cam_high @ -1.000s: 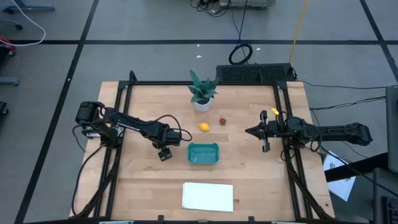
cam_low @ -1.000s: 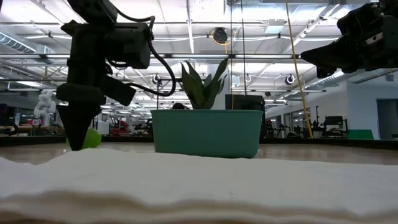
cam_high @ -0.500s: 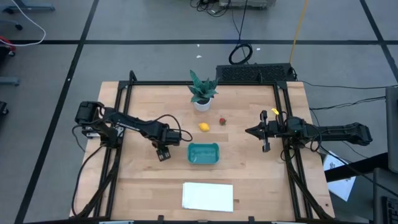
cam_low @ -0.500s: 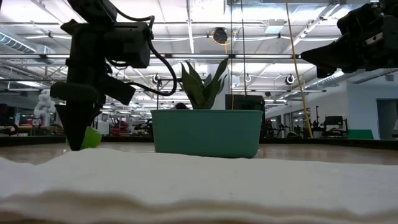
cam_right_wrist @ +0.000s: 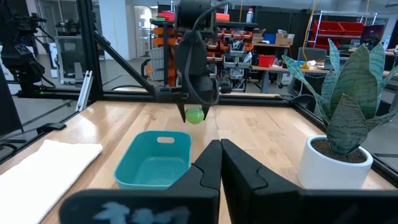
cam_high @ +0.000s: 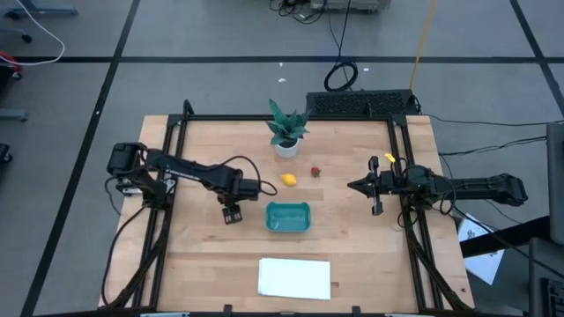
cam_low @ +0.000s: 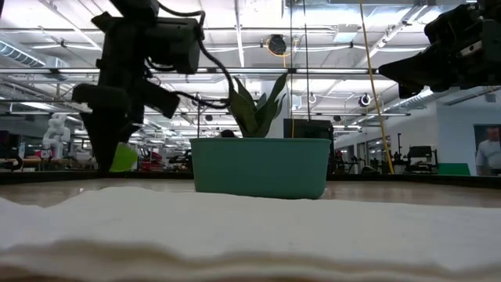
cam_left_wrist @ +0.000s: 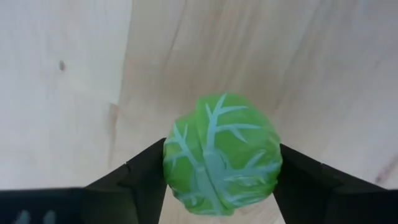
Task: Pick and placing Produce into tupperware
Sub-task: Put the green cabbage into the green bin
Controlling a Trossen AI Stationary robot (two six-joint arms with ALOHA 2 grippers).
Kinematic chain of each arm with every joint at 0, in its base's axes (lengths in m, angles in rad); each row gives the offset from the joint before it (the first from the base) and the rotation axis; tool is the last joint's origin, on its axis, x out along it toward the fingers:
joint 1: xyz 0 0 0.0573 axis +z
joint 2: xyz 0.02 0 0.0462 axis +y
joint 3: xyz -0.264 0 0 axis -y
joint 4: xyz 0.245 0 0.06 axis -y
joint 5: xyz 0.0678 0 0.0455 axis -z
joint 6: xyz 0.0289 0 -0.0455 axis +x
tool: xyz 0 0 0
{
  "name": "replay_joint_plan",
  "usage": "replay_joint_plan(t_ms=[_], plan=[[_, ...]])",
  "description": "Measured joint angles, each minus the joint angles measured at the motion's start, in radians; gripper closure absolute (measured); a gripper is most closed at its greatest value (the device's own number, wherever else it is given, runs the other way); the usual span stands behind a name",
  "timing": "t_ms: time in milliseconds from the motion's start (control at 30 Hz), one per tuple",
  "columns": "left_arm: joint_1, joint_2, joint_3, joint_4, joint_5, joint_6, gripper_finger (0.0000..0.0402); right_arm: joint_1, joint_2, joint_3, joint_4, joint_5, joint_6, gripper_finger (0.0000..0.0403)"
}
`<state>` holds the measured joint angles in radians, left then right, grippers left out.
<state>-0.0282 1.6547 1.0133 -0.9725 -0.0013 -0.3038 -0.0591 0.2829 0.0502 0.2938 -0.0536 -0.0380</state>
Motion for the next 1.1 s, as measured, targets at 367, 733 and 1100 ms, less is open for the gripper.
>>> replay_joint_plan(t_ms=[367,733,1100], plan=[[0.002,0.0,0.202,-0.126,-0.054,0.165,0.0169,0.0,0.0,0.0,0.0,0.0,0.0,0.0403],[0.036,0.0,0.399,-0.263,-0.079,0.285,0.0172,0.0,0.0,0.0,0.0,0.0,0.0,0.0403],[0.088,-0.131,0.436,-0.229,-0.046,0.335,0.016,0.0,0.0,0.0,-0.006,0.0,0.0,0.0403]])
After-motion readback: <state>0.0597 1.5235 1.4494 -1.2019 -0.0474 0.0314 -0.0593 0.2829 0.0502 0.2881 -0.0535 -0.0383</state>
